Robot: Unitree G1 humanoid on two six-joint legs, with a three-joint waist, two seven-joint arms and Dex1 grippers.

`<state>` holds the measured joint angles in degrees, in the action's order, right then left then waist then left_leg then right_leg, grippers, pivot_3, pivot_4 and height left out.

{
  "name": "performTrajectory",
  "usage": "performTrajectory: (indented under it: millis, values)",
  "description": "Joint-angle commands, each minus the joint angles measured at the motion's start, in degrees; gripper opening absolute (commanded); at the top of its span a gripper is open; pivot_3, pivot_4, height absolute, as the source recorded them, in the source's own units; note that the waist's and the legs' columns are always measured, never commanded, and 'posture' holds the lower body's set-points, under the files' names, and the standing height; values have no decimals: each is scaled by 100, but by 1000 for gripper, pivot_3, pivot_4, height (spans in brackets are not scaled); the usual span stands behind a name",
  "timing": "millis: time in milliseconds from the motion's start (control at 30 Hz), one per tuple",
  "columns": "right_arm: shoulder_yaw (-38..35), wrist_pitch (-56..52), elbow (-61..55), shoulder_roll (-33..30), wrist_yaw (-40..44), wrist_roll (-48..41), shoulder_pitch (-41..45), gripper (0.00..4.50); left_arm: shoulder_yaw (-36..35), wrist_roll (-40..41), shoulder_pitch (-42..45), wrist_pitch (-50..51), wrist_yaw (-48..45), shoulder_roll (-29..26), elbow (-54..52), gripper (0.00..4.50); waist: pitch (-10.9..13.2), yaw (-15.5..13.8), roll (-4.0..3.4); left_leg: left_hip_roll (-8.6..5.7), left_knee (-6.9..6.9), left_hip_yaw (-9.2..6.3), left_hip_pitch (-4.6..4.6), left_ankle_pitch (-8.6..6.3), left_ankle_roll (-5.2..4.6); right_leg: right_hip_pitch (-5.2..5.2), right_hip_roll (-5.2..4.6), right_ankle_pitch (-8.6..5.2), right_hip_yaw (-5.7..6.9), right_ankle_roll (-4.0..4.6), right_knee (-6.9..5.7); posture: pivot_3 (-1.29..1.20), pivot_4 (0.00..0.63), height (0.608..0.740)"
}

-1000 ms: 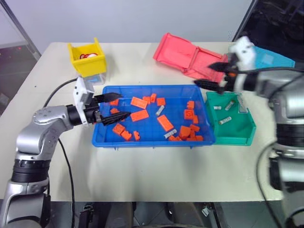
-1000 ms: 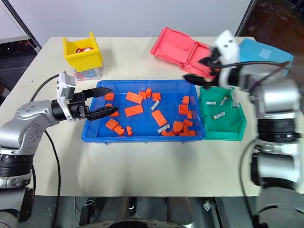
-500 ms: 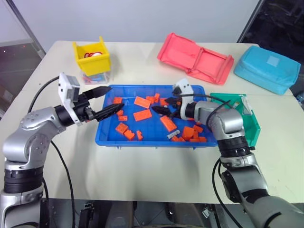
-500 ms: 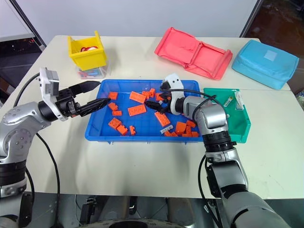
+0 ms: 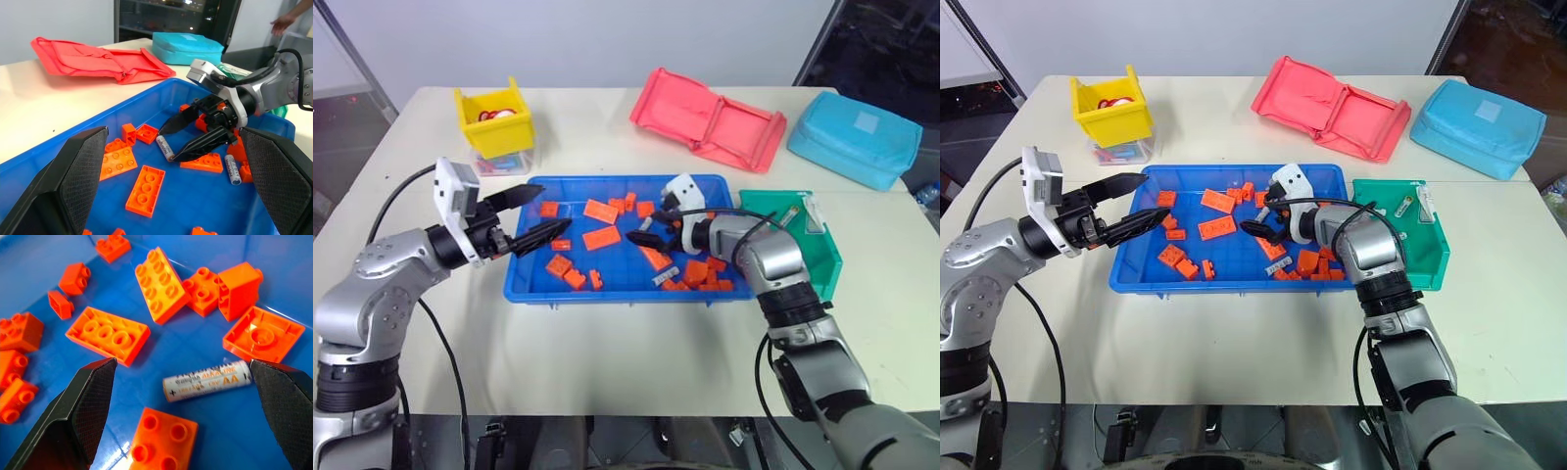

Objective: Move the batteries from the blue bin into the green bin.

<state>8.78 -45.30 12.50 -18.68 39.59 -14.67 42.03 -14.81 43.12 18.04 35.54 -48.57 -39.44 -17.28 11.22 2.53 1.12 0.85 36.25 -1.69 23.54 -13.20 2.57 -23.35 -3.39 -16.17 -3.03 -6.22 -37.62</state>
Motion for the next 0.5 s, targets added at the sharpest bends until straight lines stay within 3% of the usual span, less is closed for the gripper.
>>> performTrajectory:
  millis: [33, 367, 467, 500]
  values:
    - [48, 193, 2, 28, 66, 52, 22, 4462, -152, 37, 46, -104, -19, -80, -88, 4500, 0, 2, 0, 0, 0, 0, 0, 0, 0, 0, 0, 0, 0, 0, 0, 0, 150, 740]
    - [343, 701, 506, 86, 230, 400, 112, 4462, -150, 19, 20, -178, -8, -48, -92, 4500, 0, 3, 1, 0, 0, 0, -3, 0, 0, 3, 1, 0, 0, 0, 0, 0, 150, 740]
    - [350, 804, 610, 115, 254, 454, 130, 3714, -161, 20, -29, -210, 5, -48, -104, 4500, 0, 3, 1, 0, 0, 0, -5, 0, 0, 4, 1, 0, 0, 0, 0, 0, 150, 740]
    - [355, 827, 625, 118, 276, 472, 132, 3255, -165, 22, -41, -216, 6, -49, -105, 4500, 0, 2, 1, 0, 0, 0, -5, 0, 0, 4, 1, 0, 0, 0, 0, 0, 150, 740]
